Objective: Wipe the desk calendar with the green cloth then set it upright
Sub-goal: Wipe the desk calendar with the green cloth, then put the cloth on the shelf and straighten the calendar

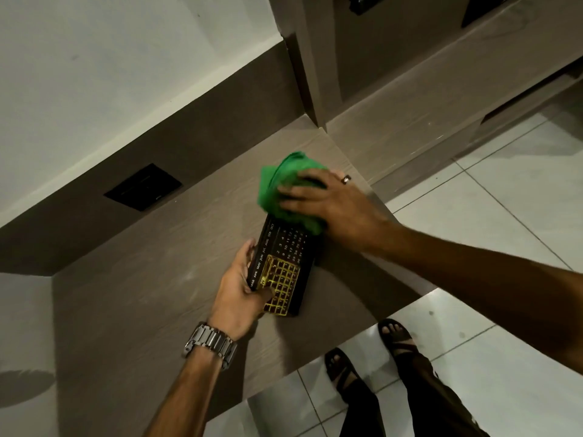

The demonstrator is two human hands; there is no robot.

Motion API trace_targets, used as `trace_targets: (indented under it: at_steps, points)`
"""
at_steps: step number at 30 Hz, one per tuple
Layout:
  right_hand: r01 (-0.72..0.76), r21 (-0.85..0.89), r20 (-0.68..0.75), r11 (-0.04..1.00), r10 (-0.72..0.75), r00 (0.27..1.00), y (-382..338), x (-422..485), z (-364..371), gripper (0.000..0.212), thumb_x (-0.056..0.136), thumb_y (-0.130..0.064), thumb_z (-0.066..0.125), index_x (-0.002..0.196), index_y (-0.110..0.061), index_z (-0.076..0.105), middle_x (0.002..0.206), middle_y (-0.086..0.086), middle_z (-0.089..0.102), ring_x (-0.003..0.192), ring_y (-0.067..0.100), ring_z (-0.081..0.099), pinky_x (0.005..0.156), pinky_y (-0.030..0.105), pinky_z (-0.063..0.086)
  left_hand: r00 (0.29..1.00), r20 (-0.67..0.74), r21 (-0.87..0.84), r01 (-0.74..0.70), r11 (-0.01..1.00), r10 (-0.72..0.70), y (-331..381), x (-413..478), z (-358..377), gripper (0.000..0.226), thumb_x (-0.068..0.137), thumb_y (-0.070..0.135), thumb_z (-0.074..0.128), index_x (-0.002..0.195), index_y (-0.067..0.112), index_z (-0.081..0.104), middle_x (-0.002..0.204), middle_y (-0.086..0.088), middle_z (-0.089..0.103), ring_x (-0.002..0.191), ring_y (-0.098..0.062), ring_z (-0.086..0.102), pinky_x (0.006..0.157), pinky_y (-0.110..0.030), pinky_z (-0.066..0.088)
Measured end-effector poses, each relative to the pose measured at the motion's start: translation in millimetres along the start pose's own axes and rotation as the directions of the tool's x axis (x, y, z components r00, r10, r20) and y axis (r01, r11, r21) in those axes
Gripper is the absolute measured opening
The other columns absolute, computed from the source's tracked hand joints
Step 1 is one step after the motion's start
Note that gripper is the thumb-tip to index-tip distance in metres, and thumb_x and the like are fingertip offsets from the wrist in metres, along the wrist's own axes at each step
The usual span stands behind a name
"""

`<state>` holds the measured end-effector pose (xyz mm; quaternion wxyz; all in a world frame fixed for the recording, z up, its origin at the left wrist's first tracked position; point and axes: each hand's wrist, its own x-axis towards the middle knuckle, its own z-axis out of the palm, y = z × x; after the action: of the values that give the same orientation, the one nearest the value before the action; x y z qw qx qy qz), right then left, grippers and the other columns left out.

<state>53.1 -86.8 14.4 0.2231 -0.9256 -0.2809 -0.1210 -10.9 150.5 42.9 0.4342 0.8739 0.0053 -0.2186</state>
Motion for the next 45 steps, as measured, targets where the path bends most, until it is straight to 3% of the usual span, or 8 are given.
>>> trace_targets:
  at_steps: [7, 13, 22, 27, 31, 34, 39, 45]
  points:
    - [-0.43, 0.197, 0.025, 0.881, 0.434, 0.9, 5.3, -38.4, 43.2, 0.07, 0.088, 0.0, 0.062, 0.15, -0.02, 0.035, 0.159, 0.005, 0.027, 0.145, 0.033, 0.023, 0.107, 0.058, 0.037, 0.998, 0.057, 0.108, -0.047, 0.993, 0.041, 2.9, -1.8, 0.9, 0.087, 0.086, -0.011, 0.061, 0.152, 0.033, 0.027, 0.126, -0.001, 0.06, 0.082, -0.008, 0.07, 0.054, -0.03, 0.059]
    - [-0.062, 0.103, 0.196, 0.993, 0.041, 0.98, -75.6, -99.8, 65.6, 0.082, 0.057, -0.021, 0.092, 0.132, -0.027, 0.059, 0.146, 0.001, 0.05, 0.133, 0.034, 0.046, 0.095, 0.053, 0.05, 0.997, 0.074, 0.102, -0.022, 0.995, 0.014, 0.6, 1.1, 1.0, 0.087, 0.085, -0.013, 0.06, 0.15, 0.035, 0.027, 0.119, 0.001, 0.061, 0.077, -0.008, 0.069, 0.054, -0.026, 0.058]
    - [0.253, 0.346, 0.25, 0.903, -0.349, 0.903, -86.2, -118.1, 49.6, 0.058, 0.073, -0.004, 0.078, 0.127, -0.021, 0.064, 0.143, -0.002, 0.054, 0.14, 0.029, 0.036, 0.108, 0.046, 0.039, 0.998, 0.063, 0.124, -0.004, 0.992, -0.004, 5.1, -0.5, 1.6, 0.085, 0.081, -0.015, 0.063, 0.149, 0.026, 0.032, 0.109, 0.011, 0.062, 0.091, 0.009, 0.063, 0.061, -0.011, 0.053]
    - [-0.192, 0.717, 0.176, 0.67, 0.093, 0.98, -62.9, -115.5, 18.8, 0.058, 0.084, -0.002, 0.061, 0.138, -0.019, 0.054, 0.148, 0.001, 0.048, 0.142, 0.011, 0.033, 0.116, 0.035, 0.031, 0.999, 0.053, 0.131, 0.007, 0.991, -0.014, 6.0, -1.3, 2.0, 0.091, 0.081, -0.013, 0.067, 0.151, 0.03, 0.03, 0.114, 0.008, 0.064, 0.089, -0.005, 0.068, 0.062, -0.025, 0.059]
    - [-0.291, 0.871, 0.079, 0.396, 0.473, 0.878, -17.2, -93.7, -26.6, 0.051, 0.078, 0.009, 0.055, 0.121, -0.017, 0.066, 0.12, -0.003, 0.068, 0.116, 0.016, 0.062, 0.093, 0.031, 0.052, 0.994, 0.025, 0.158, 0.1, 0.982, -0.105, 16.3, -7.0, -7.1, 0.102, 0.079, 0.017, 0.077, 0.156, 0.028, 0.011, 0.152, -0.01, 0.039, 0.121, -0.023, 0.057, 0.087, -0.041, 0.057]
    - [-0.312, 0.859, -0.016, 0.406, 0.63, 0.776, 33.6, -83.4, -56.8, 0.045, 0.082, 0.007, 0.058, 0.111, -0.026, 0.067, 0.099, -0.007, 0.072, 0.094, 0.013, 0.07, 0.076, 0.028, 0.059, 0.991, -0.124, 0.36, 0.001, 0.933, 0.047, 36.7, -8.7, -9.0, 0.108, 0.071, 0.056, 0.068, 0.157, 0.027, 0.009, 0.164, 0.0, 0.0, 0.149, -0.025, 0.008, 0.114, -0.053, 0.021]
    - [-0.506, 0.742, -0.071, 0.439, 0.803, 0.592, 117.5, -67.3, -63.8, 0.04, 0.09, -0.005, 0.062, 0.127, -0.021, 0.056, 0.115, -0.003, 0.064, 0.108, 0.015, 0.062, 0.094, 0.04, 0.053, 0.844, -0.11, 0.556, -0.385, 0.737, 0.525, 77.5, 19.7, 52.9, 0.078, 0.088, 0.059, 0.05, 0.151, 0.02, 0.028, 0.162, -0.004, 0.018, 0.151, -0.021, 0.004, 0.115, -0.047, 0.011]
    - [-0.632, 0.369, -0.113, 0.682, 0.708, 0.698, 169.3, -45.4, -24.4, 0.036, 0.093, -0.006, 0.06, 0.128, -0.015, 0.06, 0.123, 0.007, 0.066, 0.114, 0.025, 0.061, 0.104, 0.036, 0.042, 0.887, 0.198, 0.678, -0.432, 0.594, 0.418, 50.1, 69.7, 150.1, 0.074, 0.093, 0.062, 0.039, 0.151, 0.016, 0.035, 0.163, -0.006, 0.013, 0.15, -0.025, 0.003, 0.117, -0.053, 0.024]
